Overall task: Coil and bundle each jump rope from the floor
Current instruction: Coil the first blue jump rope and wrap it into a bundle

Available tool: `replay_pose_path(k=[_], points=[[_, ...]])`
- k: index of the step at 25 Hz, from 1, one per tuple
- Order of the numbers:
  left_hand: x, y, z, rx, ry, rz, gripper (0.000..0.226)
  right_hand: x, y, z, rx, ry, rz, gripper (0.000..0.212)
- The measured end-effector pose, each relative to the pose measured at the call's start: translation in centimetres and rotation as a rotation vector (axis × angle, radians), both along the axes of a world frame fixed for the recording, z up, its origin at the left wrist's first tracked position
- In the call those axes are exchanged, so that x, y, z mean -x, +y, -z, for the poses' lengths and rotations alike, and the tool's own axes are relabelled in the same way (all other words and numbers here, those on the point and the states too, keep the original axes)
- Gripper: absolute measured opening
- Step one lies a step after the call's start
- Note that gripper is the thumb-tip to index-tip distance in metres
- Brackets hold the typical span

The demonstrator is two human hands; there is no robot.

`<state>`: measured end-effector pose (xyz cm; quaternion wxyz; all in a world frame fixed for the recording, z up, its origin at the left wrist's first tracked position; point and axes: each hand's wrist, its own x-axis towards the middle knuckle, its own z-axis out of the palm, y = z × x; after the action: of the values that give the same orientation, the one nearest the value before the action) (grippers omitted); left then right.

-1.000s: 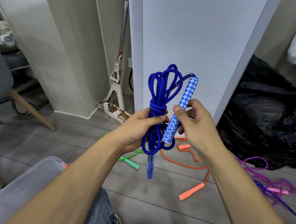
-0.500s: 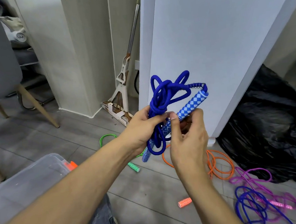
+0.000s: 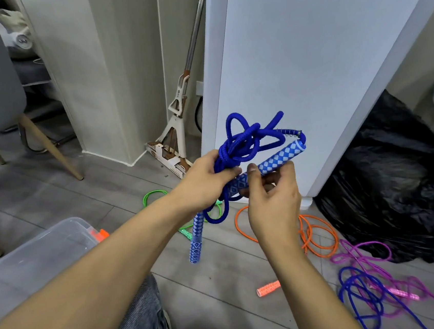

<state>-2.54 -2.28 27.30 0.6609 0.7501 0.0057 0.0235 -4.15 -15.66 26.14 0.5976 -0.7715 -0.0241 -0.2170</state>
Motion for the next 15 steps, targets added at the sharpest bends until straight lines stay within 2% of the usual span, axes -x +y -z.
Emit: replay_pose_path(k=[3,6,8,12,15], points=[[0.05,0.57,-0.36,0.040,-0.002,-0.002,0.024,-0.34,-0.03,-0.10,-0.114,0.143,-0.005,0.019],[-0.11,0.43,-0.44,-0.218,-0.105,0.013,0.010,-0.64,0.09,-0.12,-0.260,0.185,0.010,0.036],[-0.07,0.27,-0.32,-0.293,-0.119,0.036,0.007,-0.58,0.08,-0.18,-0.295,0.188,0.031,0.040],[-0.02,0.59,-0.12,-0.119,-0.023,0.059,0.019,-0.27,0.04,-0.32,-0.303,0.240,-0.063,0.026],[0.14,0.80,-0.39,0.120,0.131,0.044,0.011,-0.18,-0.08,-0.82,0.013,0.168,-0.091,0.018]])
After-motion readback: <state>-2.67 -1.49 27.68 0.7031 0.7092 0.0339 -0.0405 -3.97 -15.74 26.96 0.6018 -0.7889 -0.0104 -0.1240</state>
